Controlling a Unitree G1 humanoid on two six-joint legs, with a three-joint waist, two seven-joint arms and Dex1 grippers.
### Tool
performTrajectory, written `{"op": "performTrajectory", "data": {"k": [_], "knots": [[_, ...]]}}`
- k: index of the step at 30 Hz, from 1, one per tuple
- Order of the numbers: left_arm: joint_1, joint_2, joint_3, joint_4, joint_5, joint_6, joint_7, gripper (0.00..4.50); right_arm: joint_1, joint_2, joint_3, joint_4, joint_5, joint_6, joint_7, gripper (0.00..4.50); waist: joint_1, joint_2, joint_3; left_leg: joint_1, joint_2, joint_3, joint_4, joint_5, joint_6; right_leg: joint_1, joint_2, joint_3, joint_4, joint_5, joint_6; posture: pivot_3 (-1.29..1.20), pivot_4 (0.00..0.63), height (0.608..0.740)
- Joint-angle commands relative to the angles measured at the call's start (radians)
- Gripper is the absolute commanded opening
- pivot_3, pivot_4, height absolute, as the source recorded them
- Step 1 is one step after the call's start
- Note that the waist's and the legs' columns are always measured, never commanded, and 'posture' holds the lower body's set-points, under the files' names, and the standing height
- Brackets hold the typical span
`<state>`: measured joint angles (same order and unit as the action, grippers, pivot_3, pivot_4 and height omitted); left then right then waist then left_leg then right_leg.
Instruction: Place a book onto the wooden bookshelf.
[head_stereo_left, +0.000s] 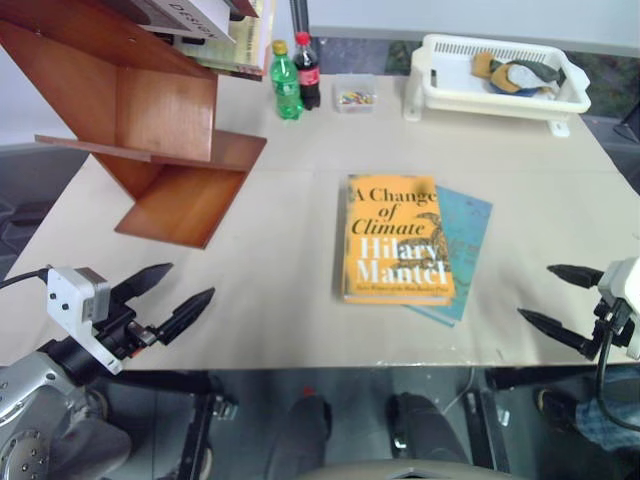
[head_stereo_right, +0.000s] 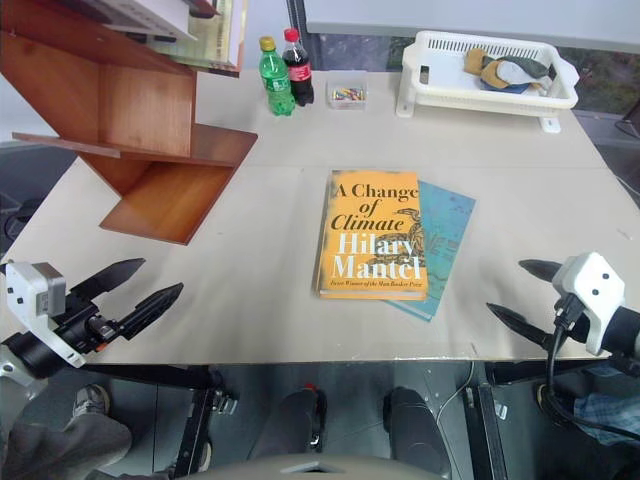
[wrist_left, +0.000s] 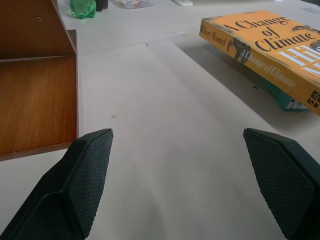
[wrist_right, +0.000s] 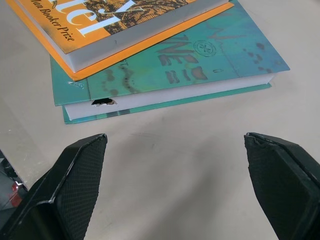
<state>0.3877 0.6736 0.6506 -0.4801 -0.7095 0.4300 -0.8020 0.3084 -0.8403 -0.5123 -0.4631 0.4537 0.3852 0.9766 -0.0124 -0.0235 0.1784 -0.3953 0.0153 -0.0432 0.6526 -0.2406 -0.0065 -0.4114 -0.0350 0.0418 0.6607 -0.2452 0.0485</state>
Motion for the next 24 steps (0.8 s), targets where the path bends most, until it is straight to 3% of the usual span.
{"op": "performTrajectory", "data": {"k": [1,9,11,14,16,21,22,24], "knots": [[-0.016,0.015,0.008,0.002,-0.004,-0.007,-0.005,4.46,-0.006,-0.013,-0.031,-0.018,0.004,-0.018,0.002,4.50,0.000,0.000,0.000,0.000,0.000,0.000,0.000,0.000,0.000,0.000,0.000,0.000,0.000,0.000,0.000,0.00,0.150,0.740],[-0.093,0.021,-0.051,0.010,0.006,0.012,0.009,4.46,-0.065,-0.009,0.054,-0.034,-0.148,-0.009,-0.152,4.50,0.000,0.000,0.000,0.000,0.000,0.001,0.000,0.000,0.000,0.000,0.000,0.001,0.000,0.000,0.000,0.00,0.150,0.740],[-0.100,0.021,-0.055,0.017,0.000,0.012,0.000,4.46,-0.080,-0.009,0.076,-0.027,-0.119,0.016,-0.134,4.50,-0.001,0.000,0.000,0.000,0.000,0.001,0.000,0.000,0.000,0.000,0.000,0.001,0.000,0.000,0.000,0.00,0.150,0.740],[-0.122,0.027,-0.076,0.012,-0.023,0.015,-0.029,4.50,-0.174,-0.013,0.139,0.028,-0.136,0.093,-0.183,3.66,-0.002,0.000,0.000,0.000,0.000,0.002,0.000,0.000,0.000,0.000,0.000,0.002,0.000,0.001,-0.001,0.00,0.150,0.740],[-0.143,0.033,-0.087,0.003,-0.039,0.022,-0.041,4.50,-0.239,-0.013,0.202,0.064,-0.177,0.106,-0.211,2.88,-0.003,-0.001,0.000,0.001,0.000,0.002,0.000,0.000,0.000,0.000,0.000,0.002,0.000,0.001,-0.001,0.00,0.150,0.740],[-0.199,0.055,-0.116,0.007,-0.055,0.039,-0.058,4.50,-0.441,0.038,0.420,0.233,-0.321,0.104,-0.296,0.27,-0.003,-0.001,0.000,0.002,0.001,0.003,0.000,0.000,0.000,0.000,0.001,0.002,0.001,0.002,-0.003,0.00,0.150,0.740],[-0.211,0.057,-0.122,0.009,-0.054,0.041,-0.056,4.50,-0.491,0.061,0.468,0.291,-0.358,0.092,-0.317,0.05,-0.004,-0.001,0.000,0.002,0.001,0.003,0.000,0.000,0.000,-0.001,0.001,0.002,0.001,0.003,-0.004,0.00,0.150,0.740],[-0.224,0.059,-0.132,0.011,-0.045,0.043,-0.054,4.50,-0.578,0.101,0.545,0.414,-0.421,0.037,-0.335,0.05,-0.007,0.000,0.000,0.001,0.001,0.004,0.000,0.000,0.000,-0.001,0.001,0.003,0.001,0.003,-0.004,0.00,0.150,0.740]]}}
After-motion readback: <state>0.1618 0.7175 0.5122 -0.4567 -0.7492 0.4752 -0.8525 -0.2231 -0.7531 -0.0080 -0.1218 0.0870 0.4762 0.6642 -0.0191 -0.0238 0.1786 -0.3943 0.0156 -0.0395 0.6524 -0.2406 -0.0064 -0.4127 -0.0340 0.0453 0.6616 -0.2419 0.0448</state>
